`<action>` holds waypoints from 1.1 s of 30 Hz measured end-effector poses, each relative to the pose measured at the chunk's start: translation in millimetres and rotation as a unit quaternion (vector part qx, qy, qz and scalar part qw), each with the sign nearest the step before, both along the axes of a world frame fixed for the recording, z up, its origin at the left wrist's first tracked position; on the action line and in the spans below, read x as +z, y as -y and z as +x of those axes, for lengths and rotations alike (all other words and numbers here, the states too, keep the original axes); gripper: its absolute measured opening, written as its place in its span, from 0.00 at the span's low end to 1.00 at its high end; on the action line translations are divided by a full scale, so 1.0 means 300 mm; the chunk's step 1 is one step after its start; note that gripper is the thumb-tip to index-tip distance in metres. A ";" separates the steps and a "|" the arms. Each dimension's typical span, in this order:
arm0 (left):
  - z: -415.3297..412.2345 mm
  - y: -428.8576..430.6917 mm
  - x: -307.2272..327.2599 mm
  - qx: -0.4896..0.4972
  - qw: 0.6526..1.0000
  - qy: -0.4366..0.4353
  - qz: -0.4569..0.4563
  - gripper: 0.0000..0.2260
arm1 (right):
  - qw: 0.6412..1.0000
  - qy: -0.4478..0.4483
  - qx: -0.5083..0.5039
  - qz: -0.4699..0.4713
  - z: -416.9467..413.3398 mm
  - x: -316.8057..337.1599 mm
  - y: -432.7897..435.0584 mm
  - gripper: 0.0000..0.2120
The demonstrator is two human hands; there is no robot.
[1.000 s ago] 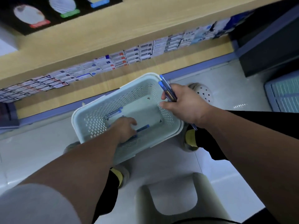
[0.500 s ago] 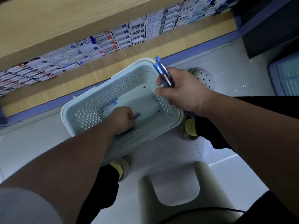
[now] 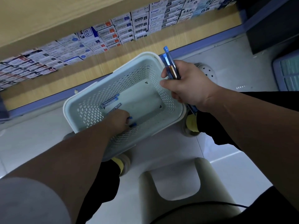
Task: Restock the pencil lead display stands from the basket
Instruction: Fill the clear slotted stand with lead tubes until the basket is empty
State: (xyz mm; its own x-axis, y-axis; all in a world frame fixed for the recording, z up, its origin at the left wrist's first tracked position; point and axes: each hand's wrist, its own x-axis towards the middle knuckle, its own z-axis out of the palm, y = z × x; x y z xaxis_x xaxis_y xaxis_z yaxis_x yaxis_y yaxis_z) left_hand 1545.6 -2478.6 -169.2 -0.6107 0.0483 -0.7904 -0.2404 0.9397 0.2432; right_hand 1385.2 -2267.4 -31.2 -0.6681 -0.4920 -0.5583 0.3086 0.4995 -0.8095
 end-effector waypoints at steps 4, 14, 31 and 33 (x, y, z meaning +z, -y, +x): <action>-0.004 -0.002 -0.019 -0.041 0.999 -0.009 -0.022 0.15 | 1.000 0.007 -0.005 -0.003 0.000 -0.003 0.003 0.06; 0.008 -0.034 -0.020 -0.021 0.991 -0.062 -0.120 0.10 | 1.000 0.016 -0.020 -0.006 0.001 -0.003 0.000 0.06; -0.020 0.016 -0.013 0.575 0.809 -0.103 0.069 0.07 | 0.999 0.042 -0.026 -0.021 0.001 0.013 -0.001 0.05; 0.013 0.013 -0.005 0.558 0.820 -0.126 0.006 0.06 | 0.998 0.045 -0.030 -0.019 0.002 0.009 -0.002 0.05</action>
State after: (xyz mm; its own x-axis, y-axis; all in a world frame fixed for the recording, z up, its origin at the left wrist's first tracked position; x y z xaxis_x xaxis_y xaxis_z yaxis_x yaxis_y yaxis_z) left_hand 1549.4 -2482.4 -170.8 -0.4239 -0.6447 -0.6361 -0.8899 0.1657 0.4250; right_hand 1385.8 -2266.9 -28.5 -0.6440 -0.4747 -0.5999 0.4095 0.4484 -0.7945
